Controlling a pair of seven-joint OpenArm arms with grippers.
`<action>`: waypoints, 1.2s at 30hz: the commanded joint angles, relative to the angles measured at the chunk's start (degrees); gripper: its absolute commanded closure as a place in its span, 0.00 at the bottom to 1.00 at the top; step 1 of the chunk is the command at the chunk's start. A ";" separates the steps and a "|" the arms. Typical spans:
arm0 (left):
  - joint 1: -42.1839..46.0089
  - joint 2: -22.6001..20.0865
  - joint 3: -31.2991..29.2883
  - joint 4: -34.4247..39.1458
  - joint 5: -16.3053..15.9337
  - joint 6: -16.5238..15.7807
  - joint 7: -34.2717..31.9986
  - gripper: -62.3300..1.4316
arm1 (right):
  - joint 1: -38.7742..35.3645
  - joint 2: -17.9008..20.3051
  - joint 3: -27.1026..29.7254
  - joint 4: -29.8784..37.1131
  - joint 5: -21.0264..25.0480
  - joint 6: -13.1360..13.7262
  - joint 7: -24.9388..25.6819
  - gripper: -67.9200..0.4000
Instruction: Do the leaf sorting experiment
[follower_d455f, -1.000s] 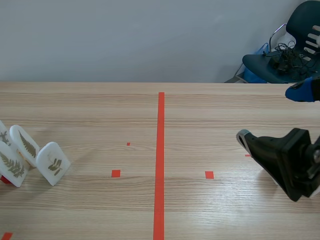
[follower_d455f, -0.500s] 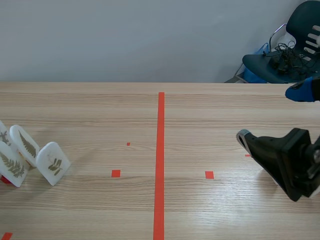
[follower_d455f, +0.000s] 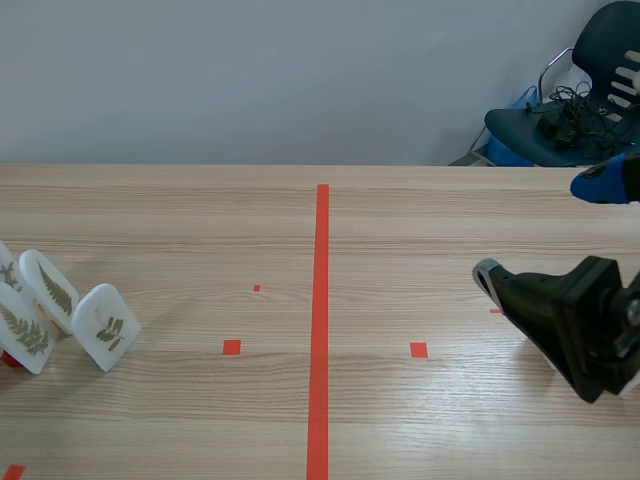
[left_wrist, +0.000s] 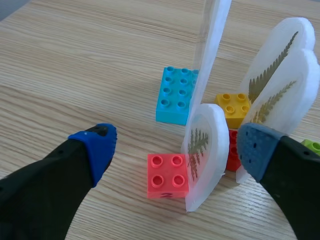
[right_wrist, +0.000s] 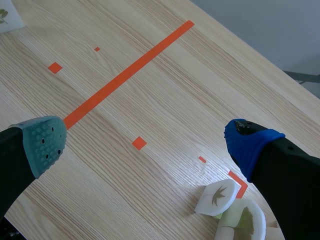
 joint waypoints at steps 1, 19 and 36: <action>-0.04 -1.33 -0.17 1.68 -0.37 -0.55 -1.31 0.04 | 0.68 0.00 0.68 -0.20 0.22 -0.04 0.68 0.00; 15.76 -7.72 -14.19 30.99 -9.86 -25.73 9.70 0.00 | 0.68 0.00 0.74 -0.20 0.24 -1.38 0.98 0.00; 17.22 -4.13 3.48 45.05 -15.78 -25.73 22.43 0.00 | 0.68 -0.31 0.74 -0.20 0.22 -2.08 1.33 0.00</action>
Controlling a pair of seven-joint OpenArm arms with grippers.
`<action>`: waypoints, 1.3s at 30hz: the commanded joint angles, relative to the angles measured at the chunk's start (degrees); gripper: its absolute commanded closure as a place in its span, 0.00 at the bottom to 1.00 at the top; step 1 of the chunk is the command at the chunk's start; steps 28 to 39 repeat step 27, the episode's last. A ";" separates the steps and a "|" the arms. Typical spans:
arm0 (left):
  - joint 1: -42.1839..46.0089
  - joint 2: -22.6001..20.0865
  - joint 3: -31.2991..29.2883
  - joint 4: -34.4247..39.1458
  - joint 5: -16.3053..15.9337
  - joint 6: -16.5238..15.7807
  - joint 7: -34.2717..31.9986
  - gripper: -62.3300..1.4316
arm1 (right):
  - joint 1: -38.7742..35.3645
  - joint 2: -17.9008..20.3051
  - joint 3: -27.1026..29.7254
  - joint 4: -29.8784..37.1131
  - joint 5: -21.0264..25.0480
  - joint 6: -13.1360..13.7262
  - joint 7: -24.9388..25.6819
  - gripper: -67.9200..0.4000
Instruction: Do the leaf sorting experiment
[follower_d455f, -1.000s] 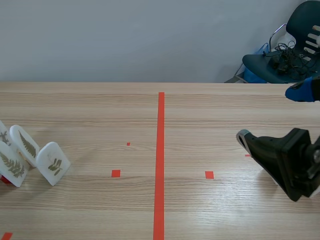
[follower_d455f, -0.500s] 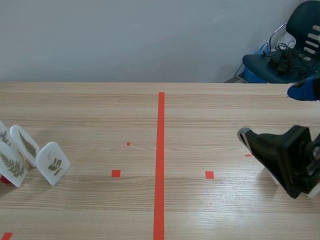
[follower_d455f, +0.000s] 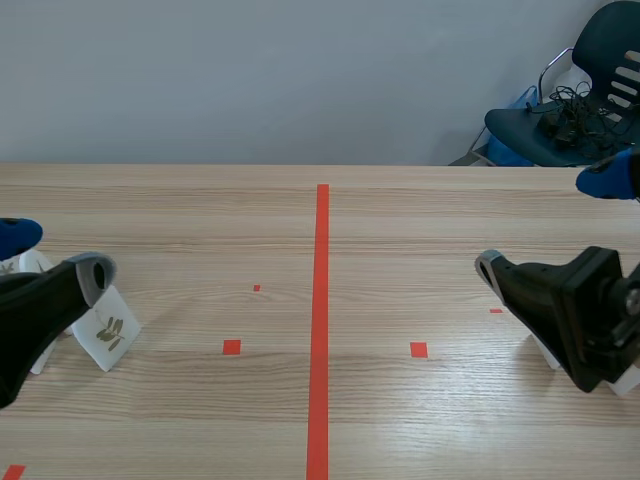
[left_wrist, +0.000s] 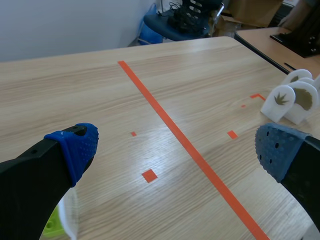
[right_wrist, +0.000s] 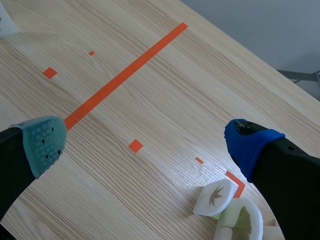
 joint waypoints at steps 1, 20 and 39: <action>-0.20 -0.09 -0.02 -0.35 -0.39 -0.09 -0.87 0.00 | 0.68 -0.35 0.74 -0.20 0.22 -0.48 0.81 0.00; -0.35 -0.39 1.27 -0.35 -0.44 -0.09 -1.29 0.00 | 0.68 -0.61 0.74 -0.20 0.22 -0.46 0.76 0.00; -0.35 -0.39 1.27 -0.35 -0.44 -0.09 -1.29 0.00 | 0.68 -0.61 0.74 -0.20 0.22 -0.46 0.76 0.00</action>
